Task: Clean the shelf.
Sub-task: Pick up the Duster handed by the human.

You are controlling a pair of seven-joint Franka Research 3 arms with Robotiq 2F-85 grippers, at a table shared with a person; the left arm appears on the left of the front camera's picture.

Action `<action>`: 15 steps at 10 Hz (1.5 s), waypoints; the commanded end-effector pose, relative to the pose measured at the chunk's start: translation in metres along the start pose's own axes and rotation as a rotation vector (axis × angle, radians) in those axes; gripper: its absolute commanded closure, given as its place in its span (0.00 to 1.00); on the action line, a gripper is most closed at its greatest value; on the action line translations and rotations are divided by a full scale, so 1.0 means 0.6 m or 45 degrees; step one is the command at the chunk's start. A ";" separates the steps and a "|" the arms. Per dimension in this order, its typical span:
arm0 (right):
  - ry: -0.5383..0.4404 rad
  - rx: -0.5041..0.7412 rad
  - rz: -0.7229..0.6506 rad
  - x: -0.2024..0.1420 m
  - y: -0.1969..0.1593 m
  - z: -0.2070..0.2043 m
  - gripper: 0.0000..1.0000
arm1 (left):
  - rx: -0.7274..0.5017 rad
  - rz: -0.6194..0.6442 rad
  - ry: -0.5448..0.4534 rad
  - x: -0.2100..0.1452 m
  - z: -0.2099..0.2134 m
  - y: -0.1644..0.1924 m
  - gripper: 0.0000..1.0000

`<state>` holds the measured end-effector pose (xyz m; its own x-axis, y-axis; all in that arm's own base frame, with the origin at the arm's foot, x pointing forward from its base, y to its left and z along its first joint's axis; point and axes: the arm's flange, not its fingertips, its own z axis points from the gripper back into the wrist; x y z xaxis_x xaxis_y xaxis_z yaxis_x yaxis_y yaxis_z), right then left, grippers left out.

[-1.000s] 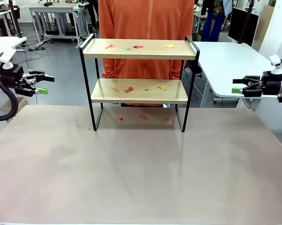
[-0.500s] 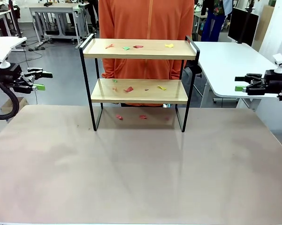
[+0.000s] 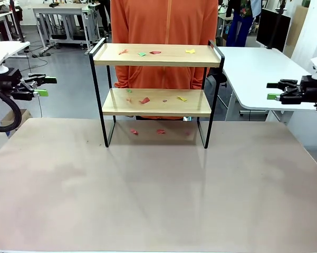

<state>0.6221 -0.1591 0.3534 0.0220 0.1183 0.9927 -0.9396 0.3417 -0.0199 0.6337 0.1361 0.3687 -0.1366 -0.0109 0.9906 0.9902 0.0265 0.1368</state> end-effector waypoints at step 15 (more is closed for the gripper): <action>0.000 0.000 -0.001 -0.001 0.000 -0.001 0.00 | 0.000 0.000 0.000 0.000 0.000 0.000 0.00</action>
<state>0.6216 -0.1592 0.3517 0.0253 0.1181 0.9927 -0.9396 0.3418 -0.0167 0.6361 0.1379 0.3667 -0.1248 0.0105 0.9921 0.9917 0.0332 0.1244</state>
